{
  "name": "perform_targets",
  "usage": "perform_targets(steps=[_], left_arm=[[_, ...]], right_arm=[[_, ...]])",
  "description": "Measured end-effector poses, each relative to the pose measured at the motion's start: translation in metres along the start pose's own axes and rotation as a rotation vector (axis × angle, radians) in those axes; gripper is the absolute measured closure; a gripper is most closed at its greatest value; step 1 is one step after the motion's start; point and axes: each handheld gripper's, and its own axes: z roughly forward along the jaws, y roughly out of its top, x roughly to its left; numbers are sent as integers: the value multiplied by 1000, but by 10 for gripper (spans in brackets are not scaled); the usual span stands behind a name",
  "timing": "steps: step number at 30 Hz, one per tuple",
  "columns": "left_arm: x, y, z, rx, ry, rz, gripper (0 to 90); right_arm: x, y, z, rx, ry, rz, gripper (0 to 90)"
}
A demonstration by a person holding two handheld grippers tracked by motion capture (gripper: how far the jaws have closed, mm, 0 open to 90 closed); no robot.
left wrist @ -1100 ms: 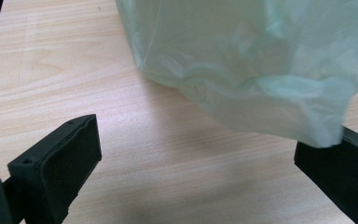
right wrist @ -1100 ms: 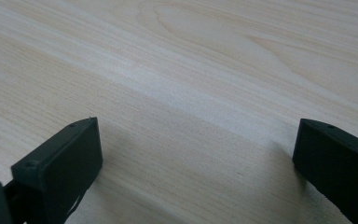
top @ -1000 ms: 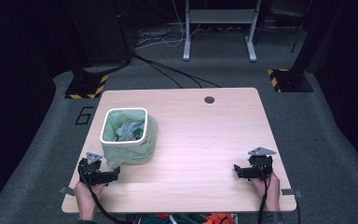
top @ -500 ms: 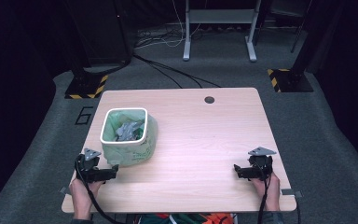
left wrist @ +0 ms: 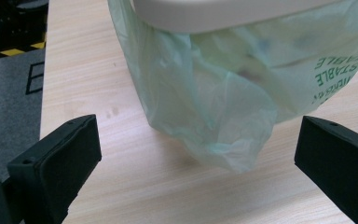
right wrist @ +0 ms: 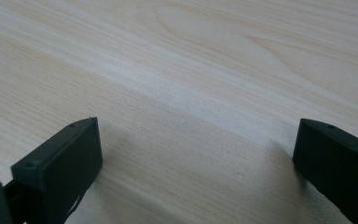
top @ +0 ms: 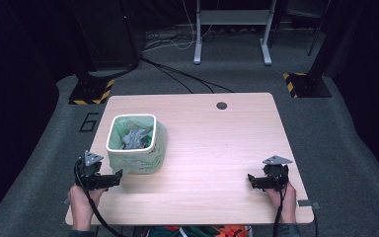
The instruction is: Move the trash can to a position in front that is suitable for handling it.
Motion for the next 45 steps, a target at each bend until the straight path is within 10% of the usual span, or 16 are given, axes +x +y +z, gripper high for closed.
perform_targets(steps=[26, 45], left_arm=[[-19, 49, -23, -85, -20, 58, 3], [-35, 102, 7, -66, -123, 94, 19]], right_arm=[[0, 0, 0, 0, 0, 0, 4], [0, 0, 0, 0, 0, 0, 4]])
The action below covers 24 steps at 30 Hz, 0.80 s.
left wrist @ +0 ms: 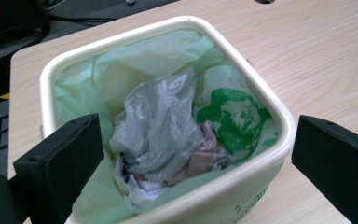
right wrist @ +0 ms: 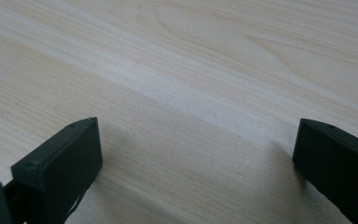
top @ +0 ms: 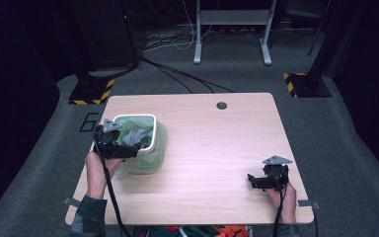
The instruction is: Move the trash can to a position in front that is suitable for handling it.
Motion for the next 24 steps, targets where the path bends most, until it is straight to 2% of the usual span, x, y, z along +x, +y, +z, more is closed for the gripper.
perform_targets(steps=[7, 15, 19, 24], left_arm=[[2, 11, 18, 15, -47, -18, 36], [3, 21, 34, 67, -56, -13, 37], [3, 26, 48, 104, -67, -10, 37], [1, 31, 56, 116, -81, -9, 73]], right_arm=[[0, 0, 0, 0, 0, 0, 4], [0, 0, 0, 0, 0, 0, 4], [0, 0, 0, 0, 0, 0, 4], [0, 0, 0, 0, 0, -1, 4]])
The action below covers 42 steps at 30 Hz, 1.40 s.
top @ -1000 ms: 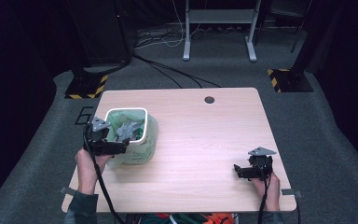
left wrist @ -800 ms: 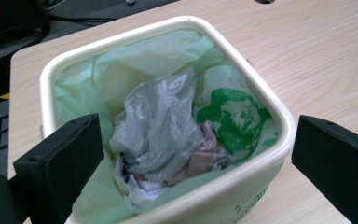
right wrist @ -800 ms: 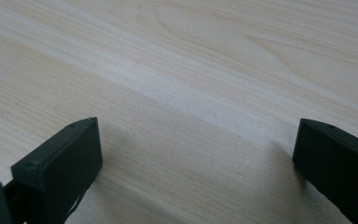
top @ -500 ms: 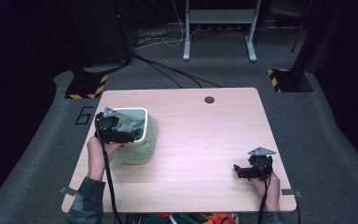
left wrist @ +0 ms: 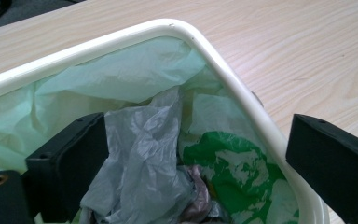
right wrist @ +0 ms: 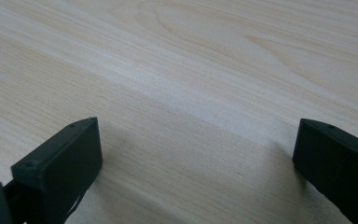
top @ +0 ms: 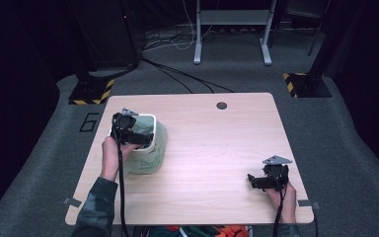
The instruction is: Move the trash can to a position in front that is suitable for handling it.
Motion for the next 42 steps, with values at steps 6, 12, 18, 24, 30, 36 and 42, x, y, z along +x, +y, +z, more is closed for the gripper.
perform_targets(steps=[6, 12, 18, 24, 30, 36, 42], left_arm=[[-3, 7, 4, 5, -13, 4, 142], [-7, 12, 11, 11, -33, 6, 148], [-8, 17, 21, 31, -48, -7, 180], [-11, 21, 27, 61, -42, -5, 360], [-13, 22, 33, 76, -40, -5, 473], [-14, 23, 34, 78, -62, -9, 586], [-18, 26, 37, 84, -44, -21, 615]], right_arm=[[0, 0, 0, 0, 0, 1, 4], [0, 0, 0, 0, -1, 0, 4], [0, 0, 0, 0, -1, 0, 4], [0, 0, 0, 0, -2, 1, 4], [0, 0, 0, 0, -2, 1, 4], [0, 0, 0, 0, -2, 2, 4], [0, 0, 0, 0, -2, 1, 4]])
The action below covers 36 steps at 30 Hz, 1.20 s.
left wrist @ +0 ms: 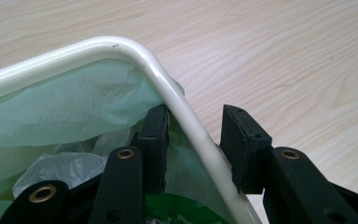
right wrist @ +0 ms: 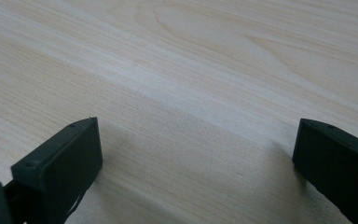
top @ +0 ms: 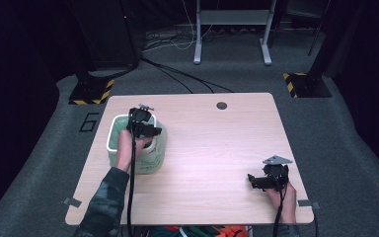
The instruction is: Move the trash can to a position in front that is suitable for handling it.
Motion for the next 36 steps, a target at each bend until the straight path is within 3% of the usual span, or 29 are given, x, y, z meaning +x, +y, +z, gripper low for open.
perform_targets(steps=[15, 36], left_arm=[[-13, 10, 10, -9, -6, -16, 635], [-40, 26, 27, -11, -32, 1, 636]], right_arm=[[0, 0, 0, 0, 0, 1, 4], [0, 0, 0, 0, 0, 0, 4]])
